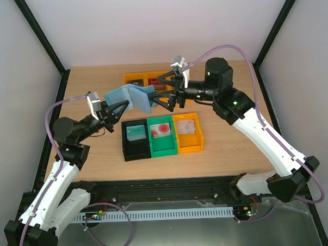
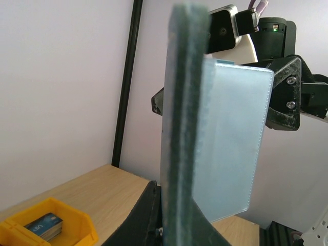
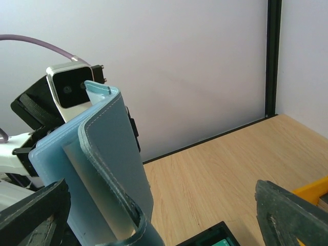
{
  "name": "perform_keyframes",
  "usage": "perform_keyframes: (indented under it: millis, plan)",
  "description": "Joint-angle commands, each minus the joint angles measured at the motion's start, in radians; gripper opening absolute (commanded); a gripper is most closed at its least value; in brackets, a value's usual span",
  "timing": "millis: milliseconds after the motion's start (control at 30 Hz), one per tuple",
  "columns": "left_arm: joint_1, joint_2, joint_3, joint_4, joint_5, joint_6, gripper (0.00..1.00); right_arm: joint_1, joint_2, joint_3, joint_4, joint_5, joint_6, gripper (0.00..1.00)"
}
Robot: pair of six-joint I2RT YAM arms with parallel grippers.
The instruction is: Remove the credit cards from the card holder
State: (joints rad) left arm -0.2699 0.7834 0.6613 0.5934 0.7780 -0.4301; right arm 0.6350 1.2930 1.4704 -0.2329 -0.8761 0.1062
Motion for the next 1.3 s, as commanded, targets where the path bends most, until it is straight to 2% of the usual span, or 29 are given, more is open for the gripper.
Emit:
perform_keyframes:
  millis: [0,133,300,533,633,800,900,1267]
  plan:
    - [-0.002,-0.009,0.033,0.049,0.004,0.009,0.02,0.007,0.004,-0.014,0.067,-0.052,0.032,0.96]
    - [-0.002,-0.006,0.033,0.035,-0.023,-0.003,0.02,0.026,0.004,-0.028,0.066,-0.046,0.027,0.98]
    - [-0.002,-0.004,0.027,0.007,-0.057,-0.017,0.02,0.075,0.027,-0.020,0.035,0.039,0.004,0.97]
    - [-0.005,-0.004,0.023,-0.001,-0.048,-0.017,0.02,0.117,0.051,-0.015,0.082,0.165,0.016,0.88]
    - [-0.005,-0.007,0.022,0.000,-0.048,-0.017,0.02,0.118,0.050,-0.017,0.094,0.151,0.010,0.85]
    - [-0.005,-0.010,0.016,0.005,-0.045,-0.019,0.02,0.111,-0.010,-0.035,0.046,0.122,-0.101,0.94]
    - [-0.005,-0.013,0.011,0.013,-0.046,-0.020,0.02,0.085,-0.026,-0.029,-0.021,0.123,-0.142,0.94]
    - [-0.005,-0.015,0.012,0.009,-0.045,-0.016,0.02,0.060,-0.010,-0.019,-0.032,0.117,-0.103,0.88]
